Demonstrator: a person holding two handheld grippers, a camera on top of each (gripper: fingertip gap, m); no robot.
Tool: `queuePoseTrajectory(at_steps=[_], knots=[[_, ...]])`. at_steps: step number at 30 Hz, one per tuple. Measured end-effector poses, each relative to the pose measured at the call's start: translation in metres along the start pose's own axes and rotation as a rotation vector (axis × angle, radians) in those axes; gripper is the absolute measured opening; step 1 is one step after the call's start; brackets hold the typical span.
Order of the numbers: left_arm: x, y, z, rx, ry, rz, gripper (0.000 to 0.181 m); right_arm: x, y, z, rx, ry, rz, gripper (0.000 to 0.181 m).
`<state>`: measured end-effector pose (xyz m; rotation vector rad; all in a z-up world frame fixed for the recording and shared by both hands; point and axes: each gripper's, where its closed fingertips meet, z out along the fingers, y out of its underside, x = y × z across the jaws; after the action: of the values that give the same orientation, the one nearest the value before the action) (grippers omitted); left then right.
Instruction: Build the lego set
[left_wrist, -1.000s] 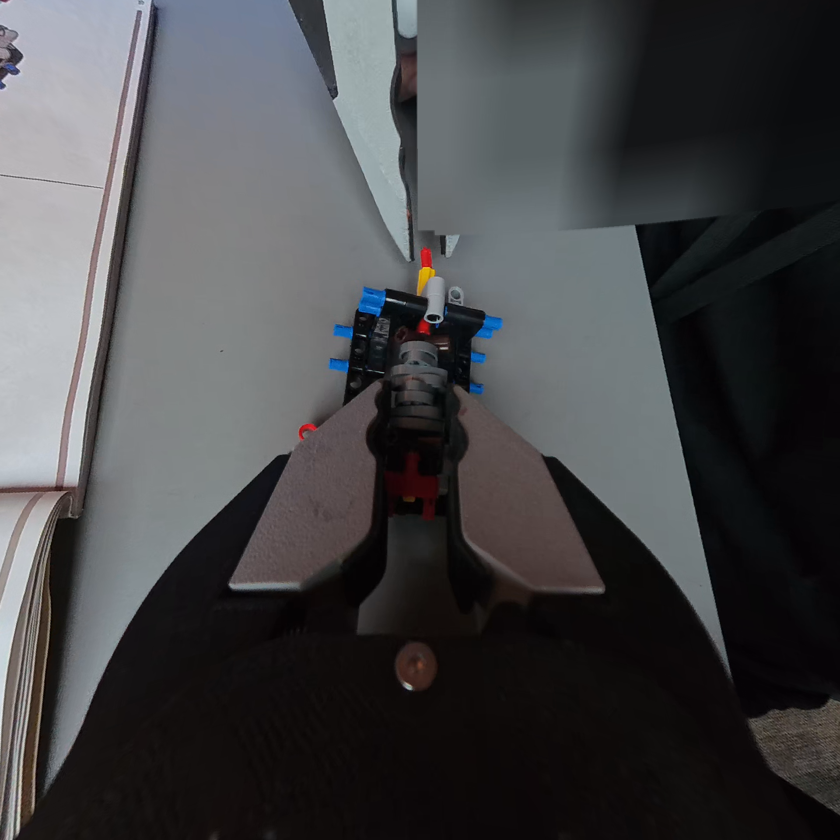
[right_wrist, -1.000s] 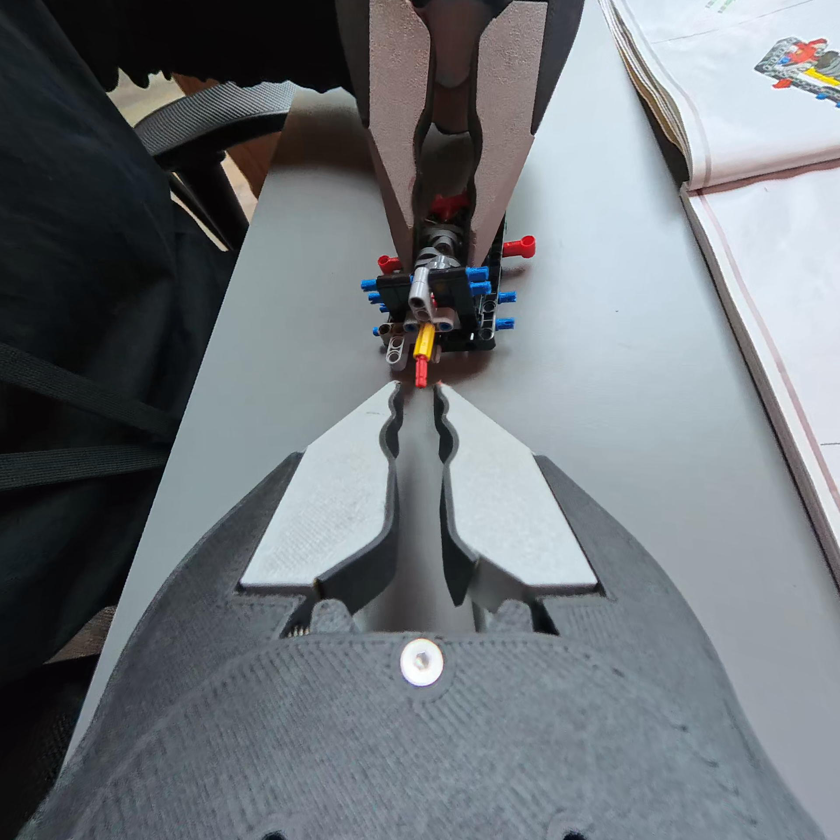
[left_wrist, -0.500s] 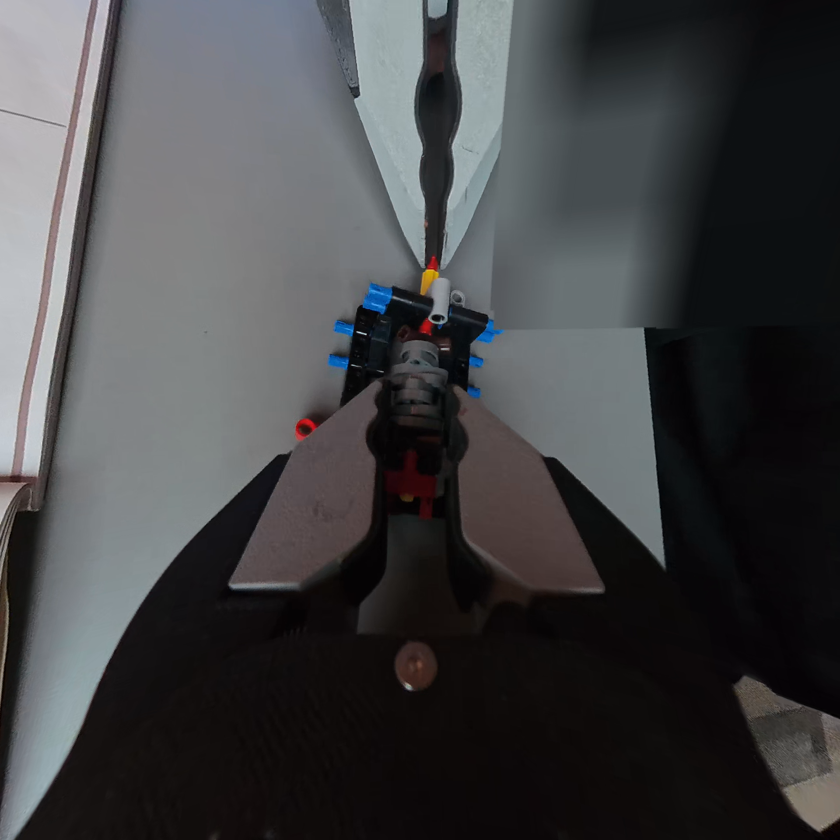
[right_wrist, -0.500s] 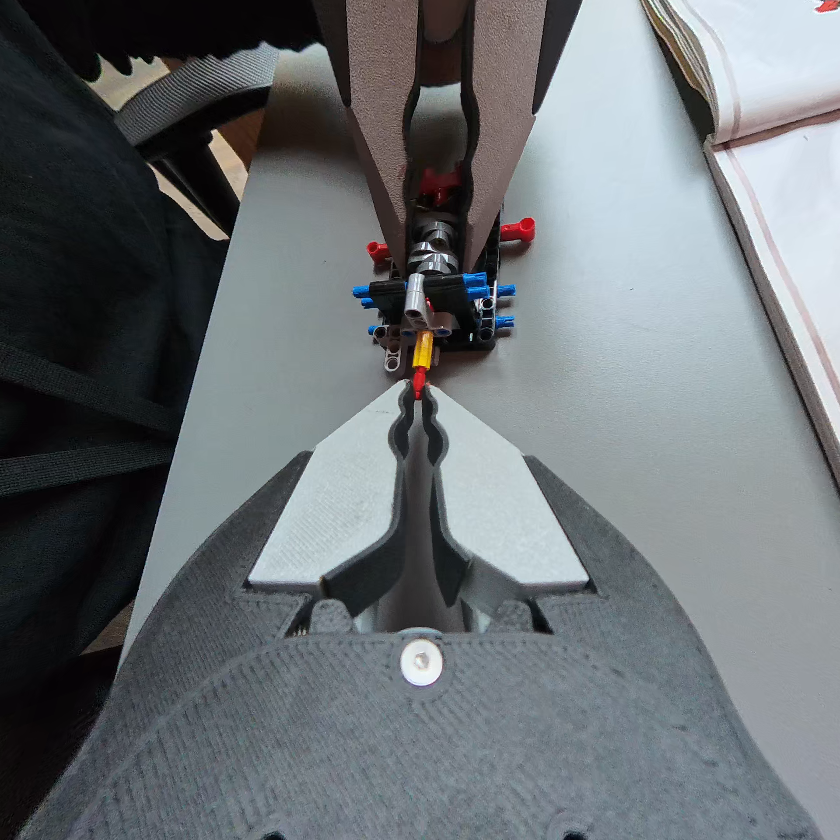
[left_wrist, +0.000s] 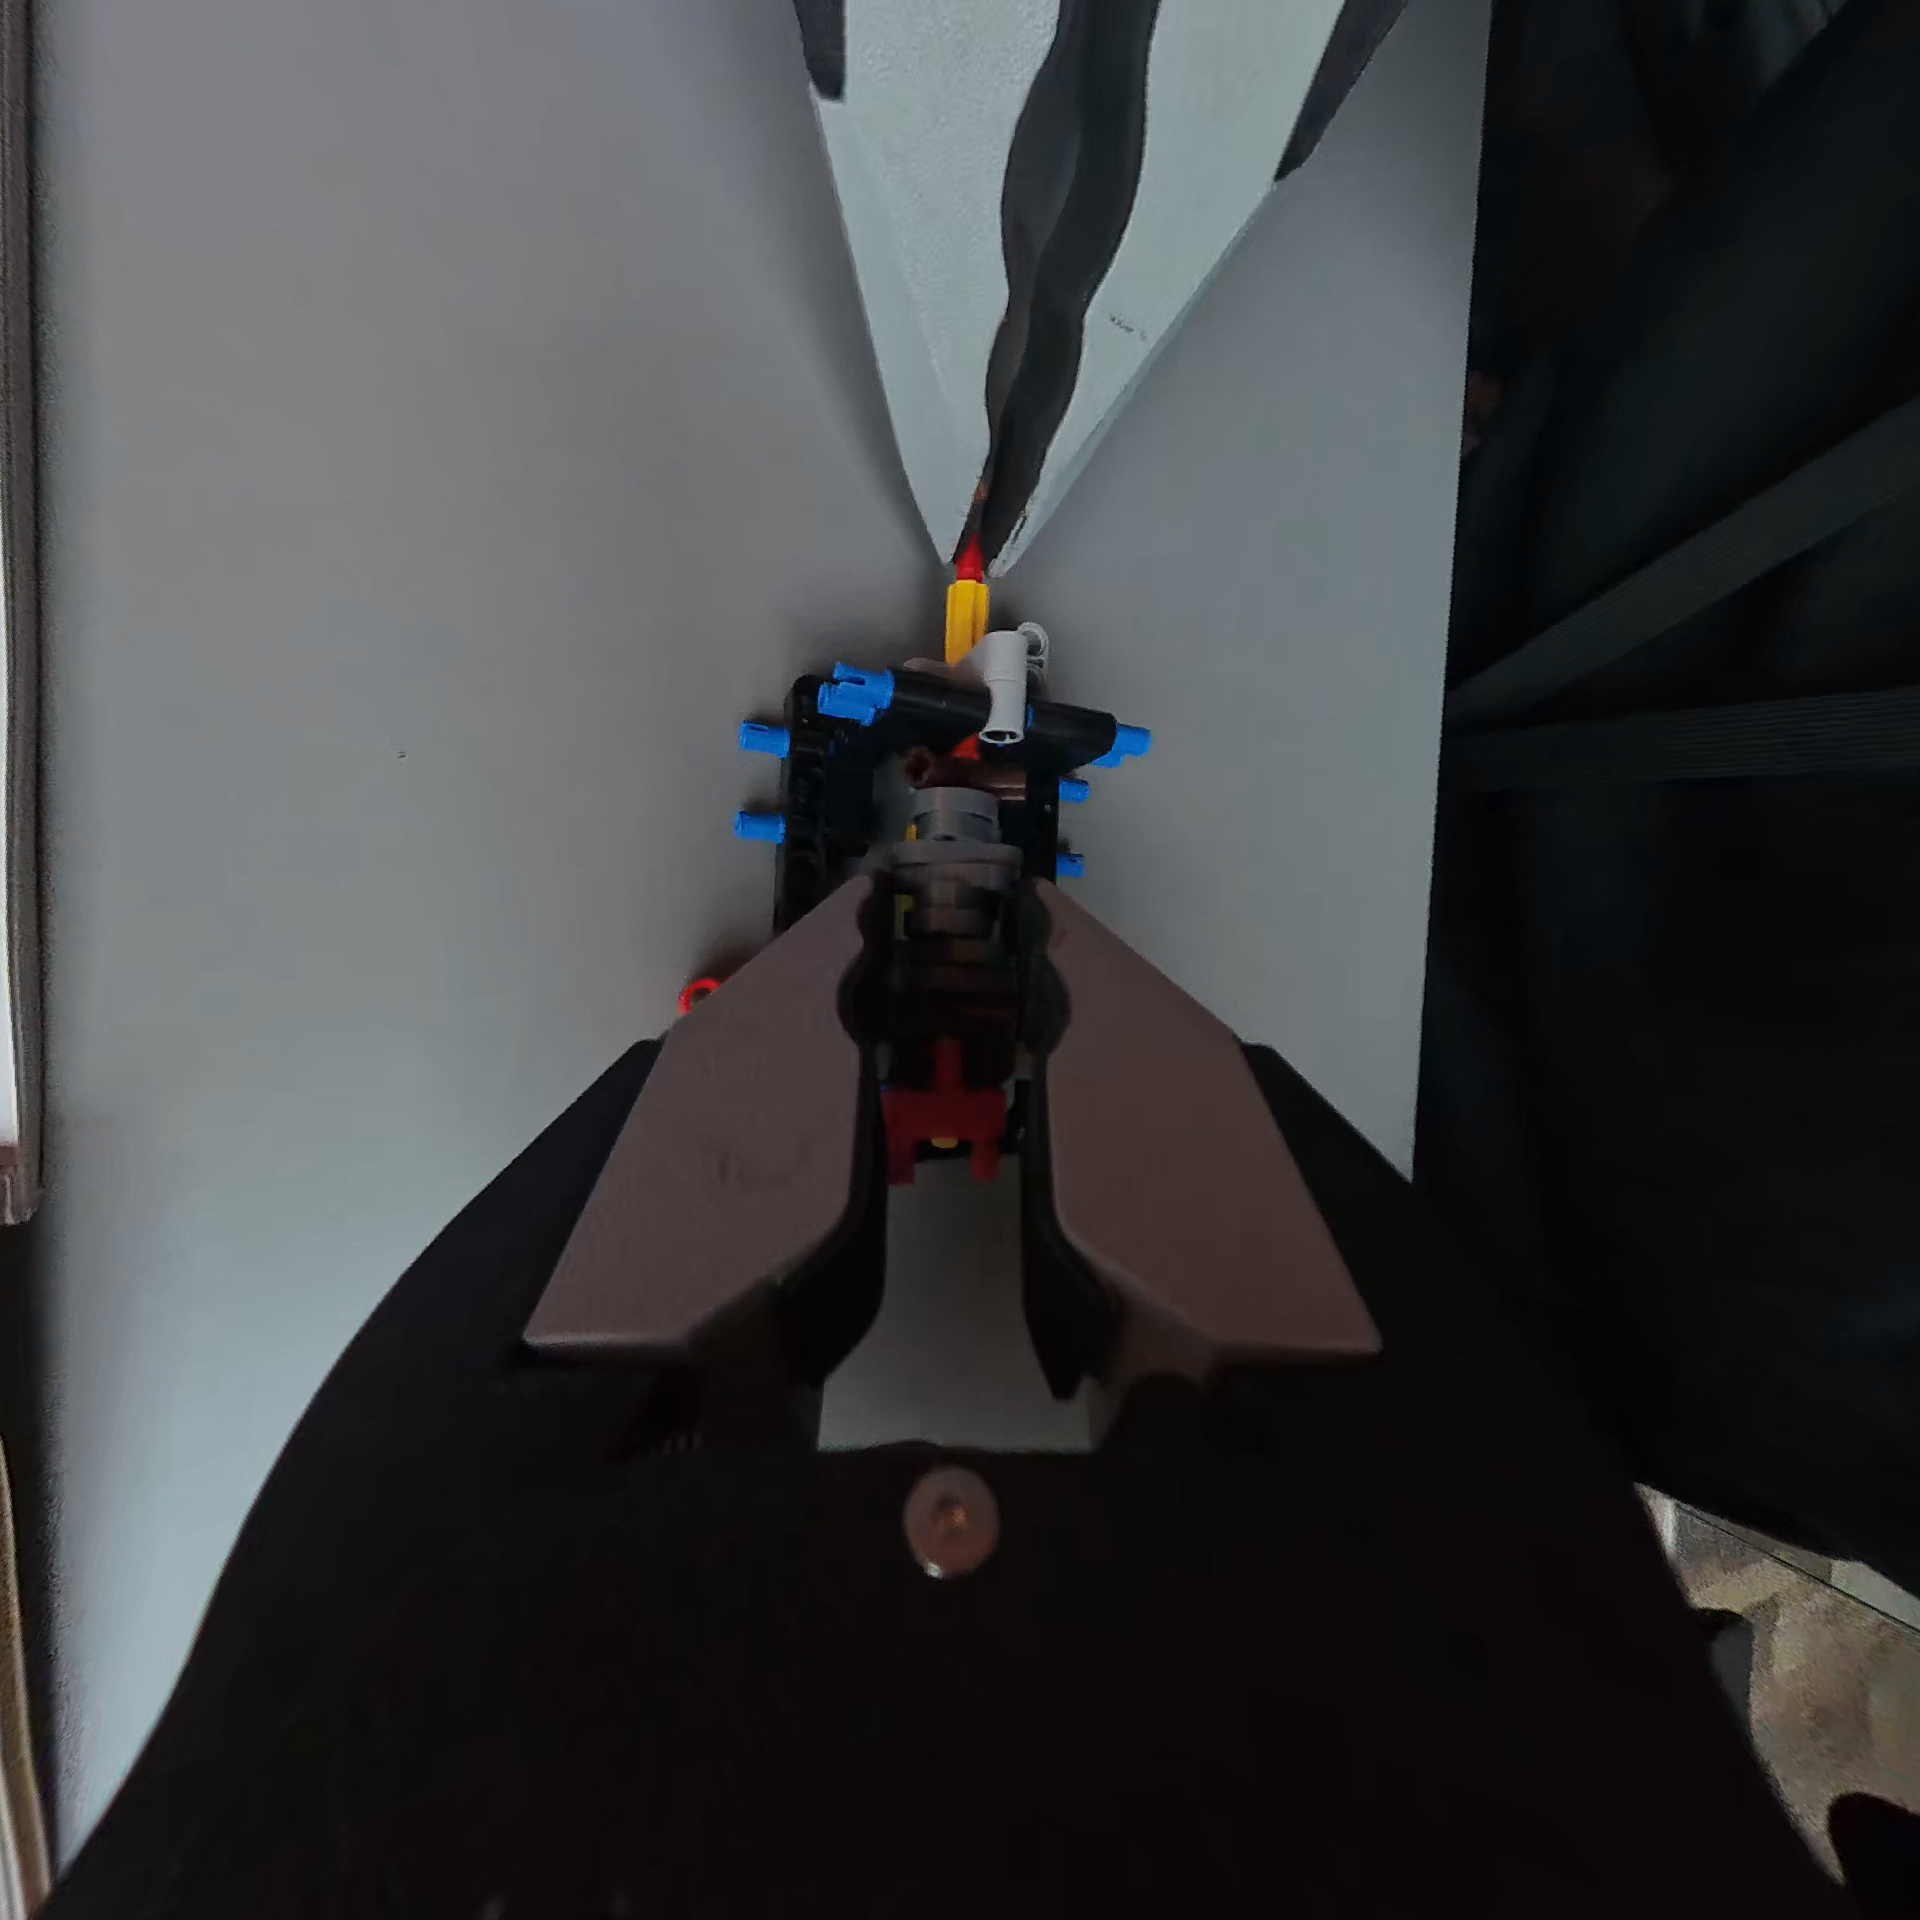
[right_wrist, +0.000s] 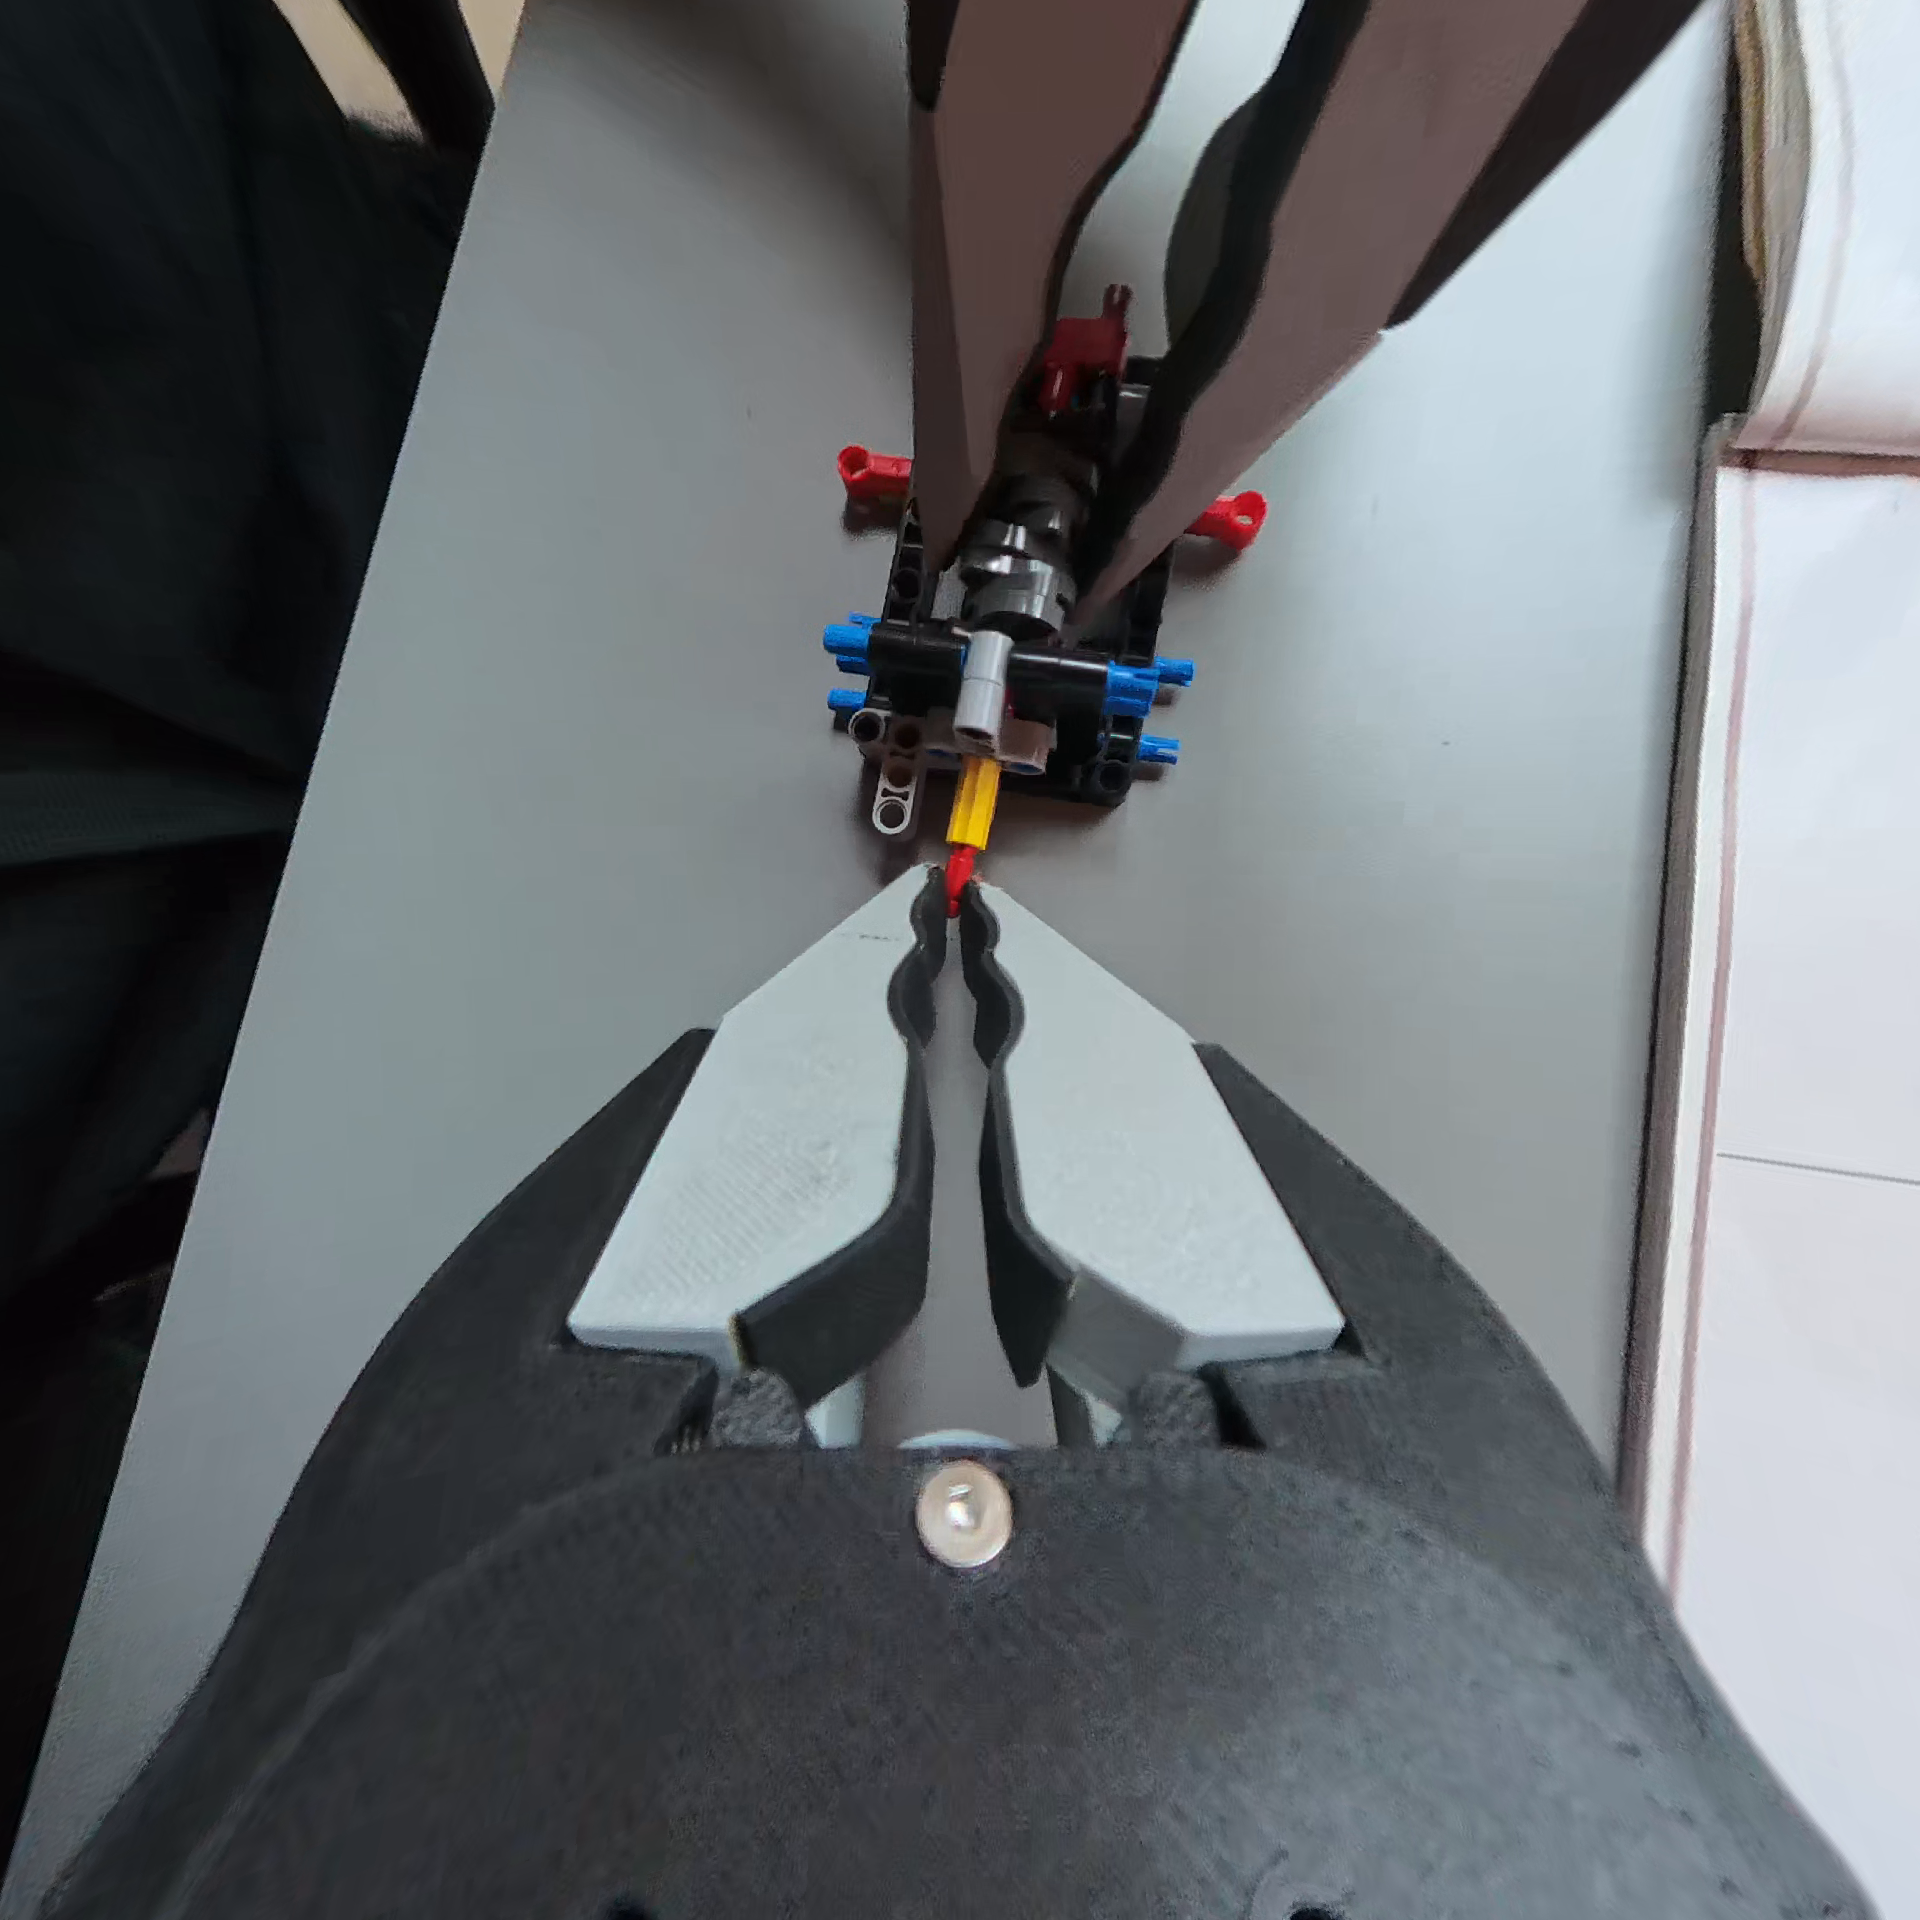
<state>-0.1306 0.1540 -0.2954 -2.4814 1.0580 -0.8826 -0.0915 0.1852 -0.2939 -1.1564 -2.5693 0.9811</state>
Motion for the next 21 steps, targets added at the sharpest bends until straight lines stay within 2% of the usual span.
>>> queuePoseTrajectory(at_steps=[6,12,21], knots=[[0.0015,-0.0024,0.002,0.016,0.038,-0.012,0.021,-0.0032,0.0026,-0.001,-0.052,-0.085,-0.027,0.0],[-0.0011,-0.0037,0.0019,-0.001,0.024,-0.004,0.021,0.0029,0.0037,-0.0023,-0.146,-0.058,-0.108,0.0],[0.0016,-0.0058,0.0041,0.001,0.081,-0.004,0.02,-0.0048,-0.0009,-0.0011,-0.148,-0.104,-0.214,0.0]])
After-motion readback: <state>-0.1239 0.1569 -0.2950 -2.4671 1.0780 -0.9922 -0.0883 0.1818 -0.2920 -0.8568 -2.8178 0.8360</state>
